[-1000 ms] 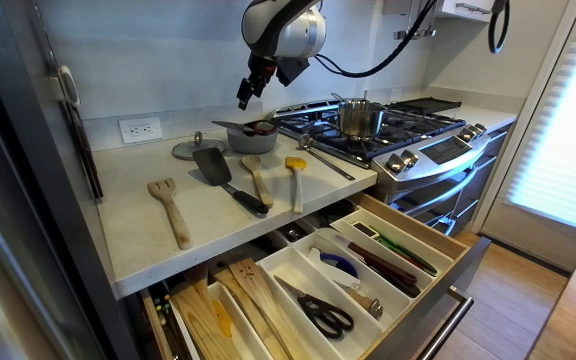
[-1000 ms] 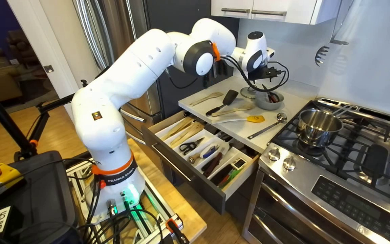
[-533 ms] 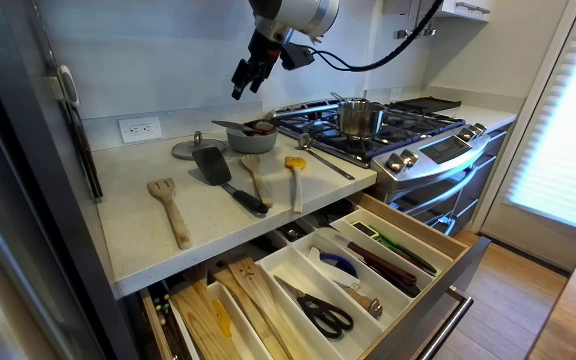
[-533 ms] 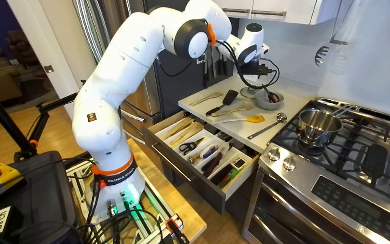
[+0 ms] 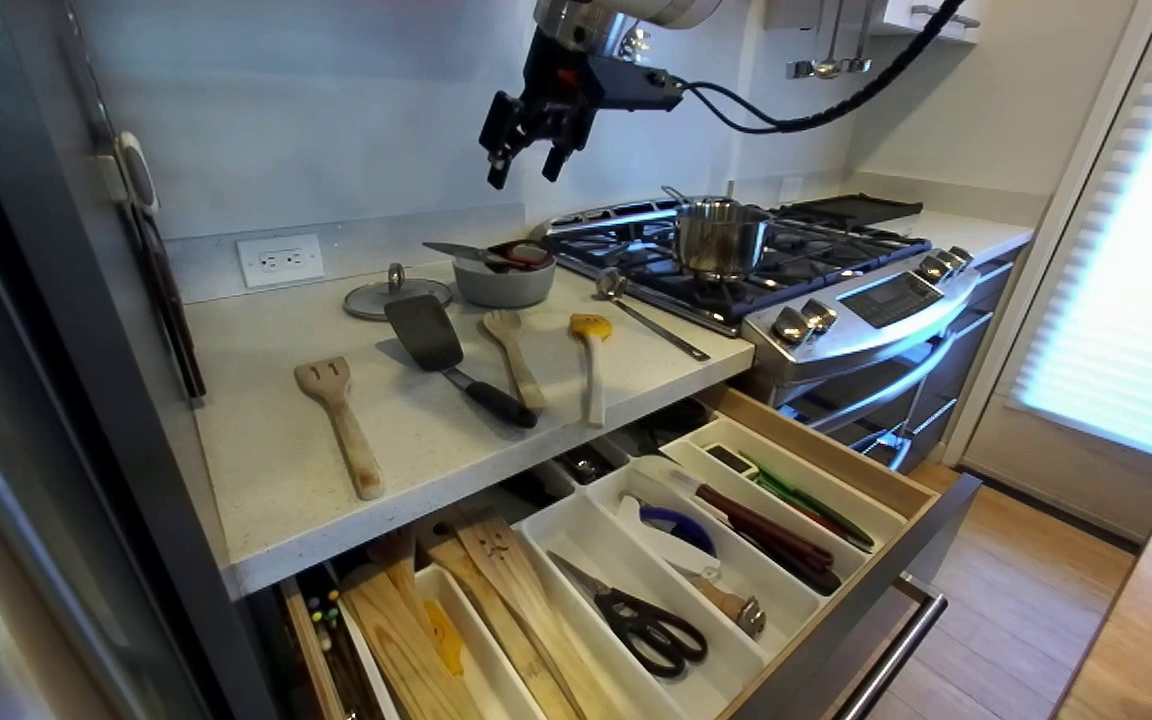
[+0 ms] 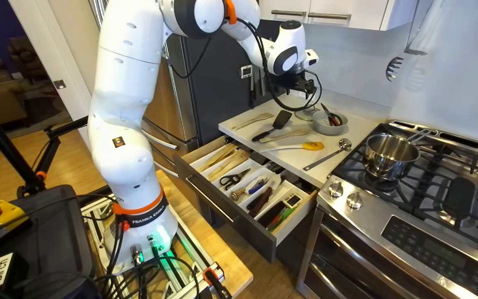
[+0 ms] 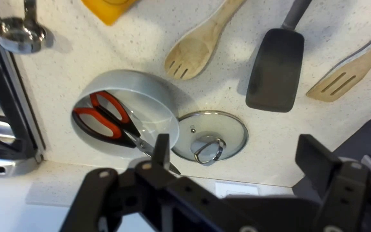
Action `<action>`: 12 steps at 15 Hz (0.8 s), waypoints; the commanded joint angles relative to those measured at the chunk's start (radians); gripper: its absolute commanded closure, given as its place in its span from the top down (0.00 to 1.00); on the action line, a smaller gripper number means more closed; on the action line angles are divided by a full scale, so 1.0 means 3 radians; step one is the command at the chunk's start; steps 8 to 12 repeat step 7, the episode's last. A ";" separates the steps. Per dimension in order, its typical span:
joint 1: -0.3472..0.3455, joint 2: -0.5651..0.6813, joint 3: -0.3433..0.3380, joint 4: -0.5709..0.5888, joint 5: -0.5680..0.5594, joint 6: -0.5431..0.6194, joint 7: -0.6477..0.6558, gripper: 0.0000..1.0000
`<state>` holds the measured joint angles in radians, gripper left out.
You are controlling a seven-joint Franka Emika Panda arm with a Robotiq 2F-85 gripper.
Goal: Remove the scissors from the open drawer and put it in the grey bowl
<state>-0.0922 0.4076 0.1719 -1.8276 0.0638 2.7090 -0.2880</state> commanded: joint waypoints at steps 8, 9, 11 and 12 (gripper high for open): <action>0.0644 -0.0892 -0.0649 -0.1159 -0.0368 0.0157 0.1530 1.00; 0.0644 -0.0892 -0.0649 -0.1159 -0.0368 0.0157 0.1530 1.00; 0.0644 -0.0892 -0.0649 -0.1159 -0.0368 0.0157 0.1530 1.00; 0.0644 -0.0892 -0.0649 -0.1159 -0.0368 0.0157 0.1530 1.00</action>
